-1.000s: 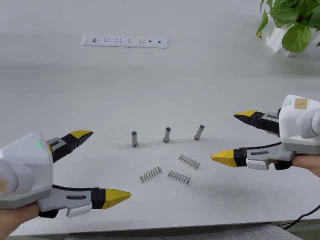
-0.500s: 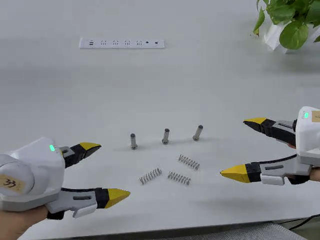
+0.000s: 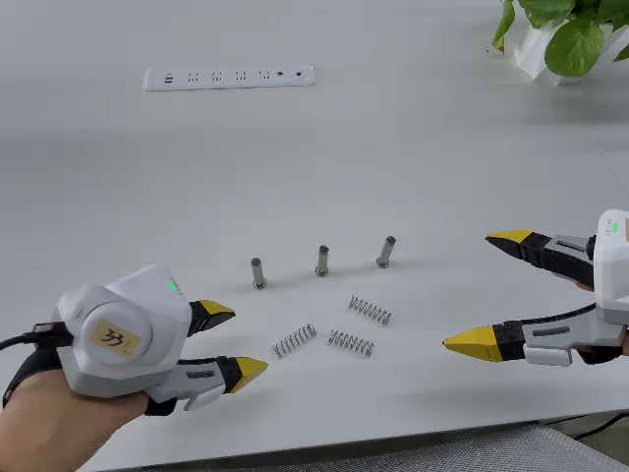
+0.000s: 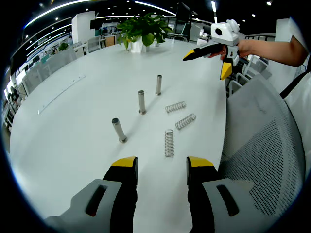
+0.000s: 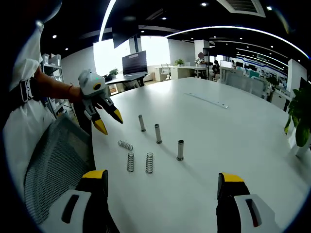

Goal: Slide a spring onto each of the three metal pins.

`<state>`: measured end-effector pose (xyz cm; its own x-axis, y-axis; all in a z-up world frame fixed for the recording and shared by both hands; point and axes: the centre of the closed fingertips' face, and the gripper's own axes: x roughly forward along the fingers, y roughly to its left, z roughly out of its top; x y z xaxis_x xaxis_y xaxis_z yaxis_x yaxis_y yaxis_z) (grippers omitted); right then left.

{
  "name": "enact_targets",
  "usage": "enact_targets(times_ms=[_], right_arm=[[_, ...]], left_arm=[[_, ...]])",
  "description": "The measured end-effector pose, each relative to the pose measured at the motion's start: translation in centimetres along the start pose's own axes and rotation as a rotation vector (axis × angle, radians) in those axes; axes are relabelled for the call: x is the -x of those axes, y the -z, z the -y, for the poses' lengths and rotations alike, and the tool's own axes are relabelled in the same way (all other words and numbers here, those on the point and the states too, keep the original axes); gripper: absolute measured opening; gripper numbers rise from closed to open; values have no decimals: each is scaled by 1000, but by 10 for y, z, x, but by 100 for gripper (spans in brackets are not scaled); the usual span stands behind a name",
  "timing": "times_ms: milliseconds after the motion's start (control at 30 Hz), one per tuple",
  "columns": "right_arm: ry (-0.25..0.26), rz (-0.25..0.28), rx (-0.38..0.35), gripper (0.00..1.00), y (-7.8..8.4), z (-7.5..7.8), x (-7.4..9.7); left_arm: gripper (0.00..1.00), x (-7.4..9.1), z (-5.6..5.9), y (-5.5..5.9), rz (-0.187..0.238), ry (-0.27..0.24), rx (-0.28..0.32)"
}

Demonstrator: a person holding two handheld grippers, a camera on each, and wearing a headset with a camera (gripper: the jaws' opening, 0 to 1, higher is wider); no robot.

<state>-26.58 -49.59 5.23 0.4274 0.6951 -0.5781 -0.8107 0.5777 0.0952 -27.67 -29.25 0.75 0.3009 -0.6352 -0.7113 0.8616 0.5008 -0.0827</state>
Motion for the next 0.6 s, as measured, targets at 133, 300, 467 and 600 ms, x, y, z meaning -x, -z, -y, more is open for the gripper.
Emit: enact_targets(times_ms=[133, 300, 467, 600], right_arm=[[-9, 4, 4, 96, 3, -1, 1], [-9, 1, 5, 95, 8, 1, 3], [-4, 4, -4, 94, 11, 2, 4], [2, 5, -6, 93, 13, 3, 6]], left_arm=[[33, -12, 4, 1, -39, 14, 6], [27, -25, 7, 3, -81, 16, 10], [20, -38, 10, 10, -122, 20, 20], [18, -43, 11, 13, -147, 22, 18]])
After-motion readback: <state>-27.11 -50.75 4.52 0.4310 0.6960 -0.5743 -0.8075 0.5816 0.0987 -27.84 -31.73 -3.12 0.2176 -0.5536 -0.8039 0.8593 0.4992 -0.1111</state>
